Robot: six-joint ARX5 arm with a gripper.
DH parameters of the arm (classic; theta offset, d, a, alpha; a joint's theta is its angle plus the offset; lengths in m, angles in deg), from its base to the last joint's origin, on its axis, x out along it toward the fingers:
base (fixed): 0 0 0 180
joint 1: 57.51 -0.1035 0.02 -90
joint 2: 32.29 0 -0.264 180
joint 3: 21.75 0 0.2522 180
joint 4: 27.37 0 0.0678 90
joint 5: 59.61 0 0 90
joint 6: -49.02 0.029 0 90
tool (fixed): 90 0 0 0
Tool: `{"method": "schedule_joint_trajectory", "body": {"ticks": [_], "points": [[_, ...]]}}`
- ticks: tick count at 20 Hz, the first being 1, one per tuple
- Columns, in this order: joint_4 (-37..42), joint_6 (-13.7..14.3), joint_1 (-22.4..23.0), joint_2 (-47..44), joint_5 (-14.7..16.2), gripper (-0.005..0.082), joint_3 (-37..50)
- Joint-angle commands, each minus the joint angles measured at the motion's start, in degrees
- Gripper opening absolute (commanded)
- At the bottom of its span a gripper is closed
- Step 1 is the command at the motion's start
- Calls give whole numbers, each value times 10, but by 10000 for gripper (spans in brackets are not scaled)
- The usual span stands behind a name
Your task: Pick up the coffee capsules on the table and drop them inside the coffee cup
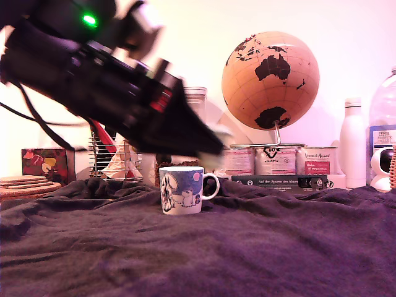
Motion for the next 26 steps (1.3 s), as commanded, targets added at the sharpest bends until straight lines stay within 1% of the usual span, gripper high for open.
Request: {"method": "schedule_joint_trajectory", "body": {"ticks": [1,3,6,8,11,19,24,26], "points": [[-1,0,-25,10,-6,140,-4],[-1,-1,-61,18,-7,140,-4],[-2,-1,-113,23,-23,140,-4],[-2,-1,-143,23,-23,140,-4],[0,-3,-169,23,-23,140,-4],[0,-4,-175,23,-24,140,-4],[5,-5,-175,23,-36,140,-6],[17,-5,-175,23,-36,140,-6]]}}
